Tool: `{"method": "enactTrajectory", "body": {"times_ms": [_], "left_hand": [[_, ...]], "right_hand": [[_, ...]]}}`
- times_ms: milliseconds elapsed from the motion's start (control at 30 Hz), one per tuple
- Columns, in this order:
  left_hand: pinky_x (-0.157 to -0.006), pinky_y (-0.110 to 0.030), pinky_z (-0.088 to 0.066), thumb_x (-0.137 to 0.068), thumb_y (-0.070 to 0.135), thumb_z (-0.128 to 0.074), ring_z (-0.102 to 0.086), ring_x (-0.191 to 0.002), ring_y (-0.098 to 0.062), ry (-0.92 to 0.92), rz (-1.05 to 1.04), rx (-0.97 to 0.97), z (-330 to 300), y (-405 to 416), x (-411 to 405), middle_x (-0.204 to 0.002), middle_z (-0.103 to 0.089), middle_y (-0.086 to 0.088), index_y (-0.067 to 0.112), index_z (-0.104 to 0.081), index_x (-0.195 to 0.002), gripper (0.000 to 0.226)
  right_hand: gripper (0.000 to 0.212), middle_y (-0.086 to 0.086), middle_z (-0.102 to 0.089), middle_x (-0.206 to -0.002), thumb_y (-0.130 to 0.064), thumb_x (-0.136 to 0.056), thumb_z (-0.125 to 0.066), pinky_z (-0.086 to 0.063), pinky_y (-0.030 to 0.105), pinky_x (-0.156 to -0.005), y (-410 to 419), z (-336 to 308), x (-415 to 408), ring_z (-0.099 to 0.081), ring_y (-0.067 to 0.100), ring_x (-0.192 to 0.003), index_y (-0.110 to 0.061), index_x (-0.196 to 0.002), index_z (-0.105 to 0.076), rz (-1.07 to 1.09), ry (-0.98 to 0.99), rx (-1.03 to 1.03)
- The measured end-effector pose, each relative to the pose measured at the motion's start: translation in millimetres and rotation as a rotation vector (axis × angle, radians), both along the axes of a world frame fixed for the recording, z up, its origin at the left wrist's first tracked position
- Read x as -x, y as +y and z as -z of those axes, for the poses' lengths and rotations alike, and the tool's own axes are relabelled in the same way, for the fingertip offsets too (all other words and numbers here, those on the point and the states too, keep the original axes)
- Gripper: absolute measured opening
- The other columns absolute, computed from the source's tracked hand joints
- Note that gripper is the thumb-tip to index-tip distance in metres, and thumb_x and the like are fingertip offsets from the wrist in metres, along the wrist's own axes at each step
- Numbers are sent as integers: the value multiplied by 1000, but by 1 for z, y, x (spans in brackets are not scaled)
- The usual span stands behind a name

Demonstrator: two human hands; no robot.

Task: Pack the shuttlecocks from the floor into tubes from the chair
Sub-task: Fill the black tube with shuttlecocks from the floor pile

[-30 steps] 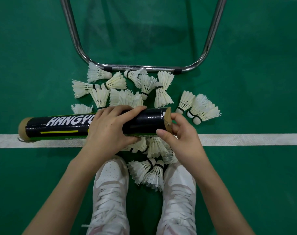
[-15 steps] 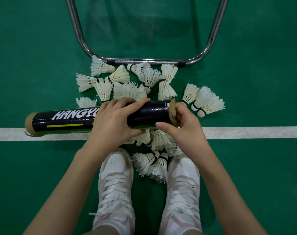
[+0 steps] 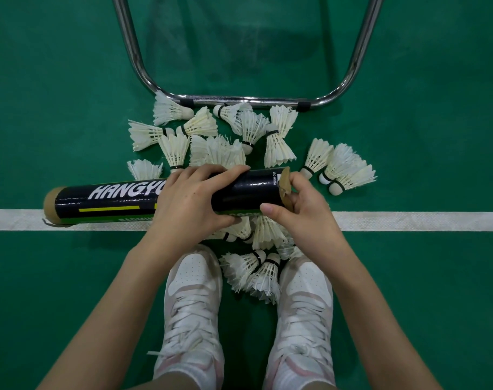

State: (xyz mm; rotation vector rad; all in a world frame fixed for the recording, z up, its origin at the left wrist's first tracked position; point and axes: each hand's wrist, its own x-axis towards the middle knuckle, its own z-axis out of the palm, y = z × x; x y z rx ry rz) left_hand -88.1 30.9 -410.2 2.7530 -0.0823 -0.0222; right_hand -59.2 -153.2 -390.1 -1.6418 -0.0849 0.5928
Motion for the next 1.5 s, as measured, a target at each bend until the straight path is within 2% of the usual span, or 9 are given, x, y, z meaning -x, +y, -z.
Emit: {"method": "enactTrajectory", "body": {"times_ms": [200,667,867,1000,1067,1133,1233,1400,1500], "left_hand": [[-93,-45,-36,-61,41,-81,-54,-105,-31,11,-7,9,-2,-2,0,-119,-60,-3,37,-44,-135,83],[-93,-44,-36,-62,43,-80,-53,-107,-29,21,-2,11,0,-3,-6,-119,-59,-1,39,-42,-136,83],[-95,-43,-34,-64,43,-79,-52,-110,-28,45,-8,14,-2,-3,-6,-121,-58,-1,40,-40,-137,82],[-96,-41,-33,-66,45,-76,-50,-112,-27,63,-29,28,-4,0,-10,-123,-56,0,41,-38,-138,82],[-96,-41,-33,-66,46,-74,-50,-111,-27,62,-36,32,-5,3,-12,-123,-56,0,41,-37,-138,81],[-96,-42,-33,-66,44,-76,-50,-110,-27,57,-34,28,-4,4,-13,-123,-56,0,41,-38,-138,82],[-96,-42,-32,-64,42,-79,-51,-108,-28,32,-47,16,-3,6,-14,-121,-57,-1,39,-40,-137,82],[-95,-43,-34,-62,41,-79,-53,-106,-30,9,-71,46,-2,7,-17,-119,-59,-4,34,-45,-135,81],[-95,-42,-34,-62,42,-78,-53,-106,-29,12,-73,33,1,10,-20,-119,-59,-3,35,-45,-136,81]], "right_hand": [[33,-9,-67,-92,-1,-85,-63,-51,19,-82,-1,-1,0,-65,2,-91,-30,-97,-53,10,-9,0],[28,-13,-66,-85,-3,-83,-66,-47,8,-71,-4,-3,1,-63,-5,-80,-26,-97,-55,47,-60,26],[24,-15,-66,-83,-8,-84,-65,-47,10,-74,-6,-1,-1,-62,-5,-82,-30,-91,-57,40,-100,34],[3,-10,-65,-84,-18,-88,-58,-47,11,-72,-12,-3,-8,-62,-4,-78,-21,-88,-59,194,-142,-23],[12,-5,-66,-87,-22,-92,-51,-49,14,-76,-15,-1,-14,-64,2,-81,-14,-92,-59,265,-145,-41],[15,2,-67,-90,-19,-96,-47,-52,20,-80,-17,11,-23,-65,13,-86,-11,-94,-60,312,-100,-33],[15,5,-64,-91,-16,-97,-46,-52,24,-82,-15,37,-40,-62,15,-85,-10,-94,-59,379,51,-31],[18,12,-63,-108,-21,-96,-49,-52,30,-89,-7,74,-73,-61,24,-102,-6,-103,-57,444,291,10],[33,17,-62,-116,-26,-95,-52,-52,33,-91,3,87,-87,-61,28,-106,1,-114,-56,441,398,18]]}}
